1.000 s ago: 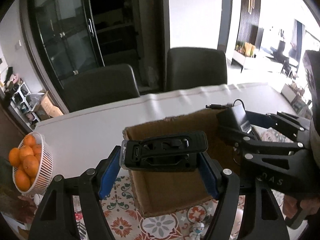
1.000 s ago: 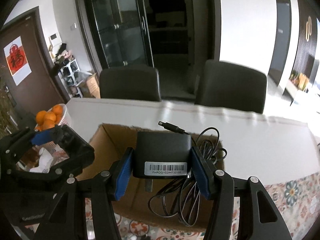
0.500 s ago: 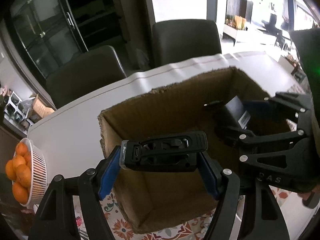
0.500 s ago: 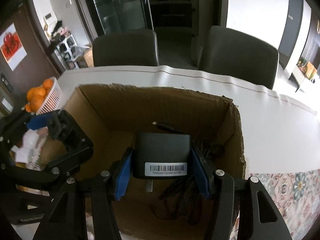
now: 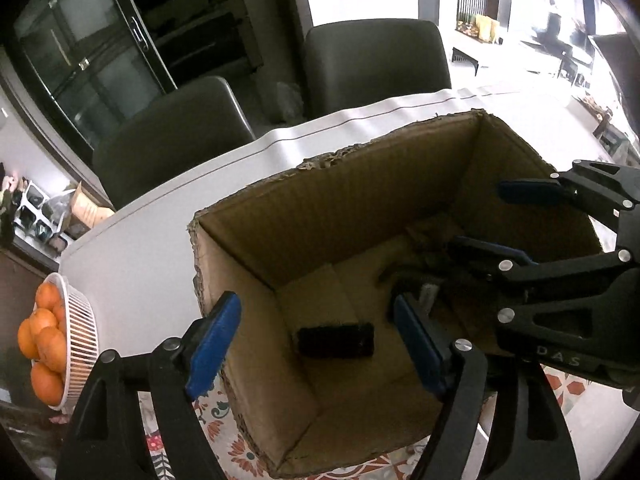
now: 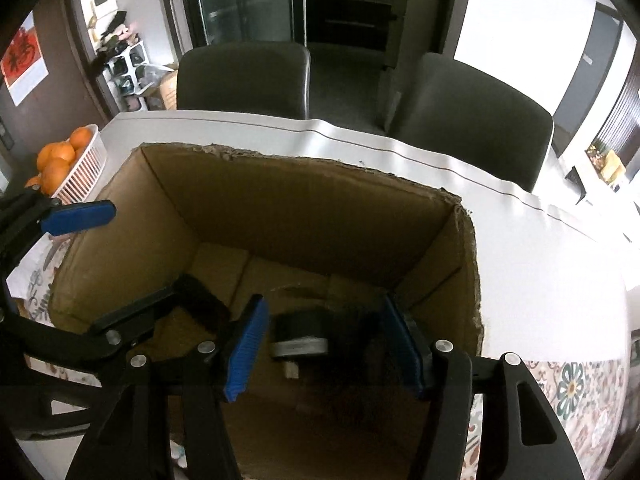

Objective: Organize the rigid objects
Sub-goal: 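Lower both items into the box and open both tools, then withdraw both tools from the box back toward the remaining objects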

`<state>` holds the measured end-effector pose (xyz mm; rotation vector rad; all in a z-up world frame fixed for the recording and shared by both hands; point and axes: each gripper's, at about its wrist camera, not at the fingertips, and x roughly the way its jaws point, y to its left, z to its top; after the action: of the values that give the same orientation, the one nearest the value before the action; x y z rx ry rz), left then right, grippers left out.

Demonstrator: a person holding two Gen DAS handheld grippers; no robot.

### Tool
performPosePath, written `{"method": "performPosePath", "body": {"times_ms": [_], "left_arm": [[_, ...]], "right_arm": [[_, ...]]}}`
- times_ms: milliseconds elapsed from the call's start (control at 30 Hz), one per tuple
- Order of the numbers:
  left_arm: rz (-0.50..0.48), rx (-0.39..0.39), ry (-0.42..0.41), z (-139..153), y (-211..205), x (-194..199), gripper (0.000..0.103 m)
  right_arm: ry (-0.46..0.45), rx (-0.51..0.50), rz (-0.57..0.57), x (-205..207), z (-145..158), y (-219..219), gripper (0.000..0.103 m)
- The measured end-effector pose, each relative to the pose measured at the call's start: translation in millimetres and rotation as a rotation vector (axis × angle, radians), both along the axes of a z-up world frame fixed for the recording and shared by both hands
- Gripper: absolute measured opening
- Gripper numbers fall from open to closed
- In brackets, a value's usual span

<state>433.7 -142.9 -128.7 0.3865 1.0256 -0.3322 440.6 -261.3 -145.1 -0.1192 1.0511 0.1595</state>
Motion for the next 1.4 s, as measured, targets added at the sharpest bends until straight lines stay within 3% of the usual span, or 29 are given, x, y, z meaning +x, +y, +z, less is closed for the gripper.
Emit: {"method": "performPosePath", "body": {"times_ms": [233, 367, 600, 900, 1400], "left_arm": [[0.049, -0.047, -0.007, 13, 5, -5, 0.087], [0.094, -0.069, -0.036, 27, 10, -16, 0.096], [0.156, -0.119, -0.092, 57, 21, -46, 0.099], [0.228, -0.083, -0.207, 88, 38, -92, 0.102], [0.312, -0.093, -0.215, 88, 83, -152, 0.103]], "right_arm": [[-0.026, 0.001, -0.032, -7, 10, -5, 0.063], [-0.067, -0.016, -0.066, -18, 26, -8, 0.067], [-0.151, 0.005, -0.139, -50, 61, -13, 0.068], [-0.249, -0.003, -0.200, -99, 95, -6, 0.070], [-0.309, -0.034, -0.188, -165, 102, 29, 0.074]]}}
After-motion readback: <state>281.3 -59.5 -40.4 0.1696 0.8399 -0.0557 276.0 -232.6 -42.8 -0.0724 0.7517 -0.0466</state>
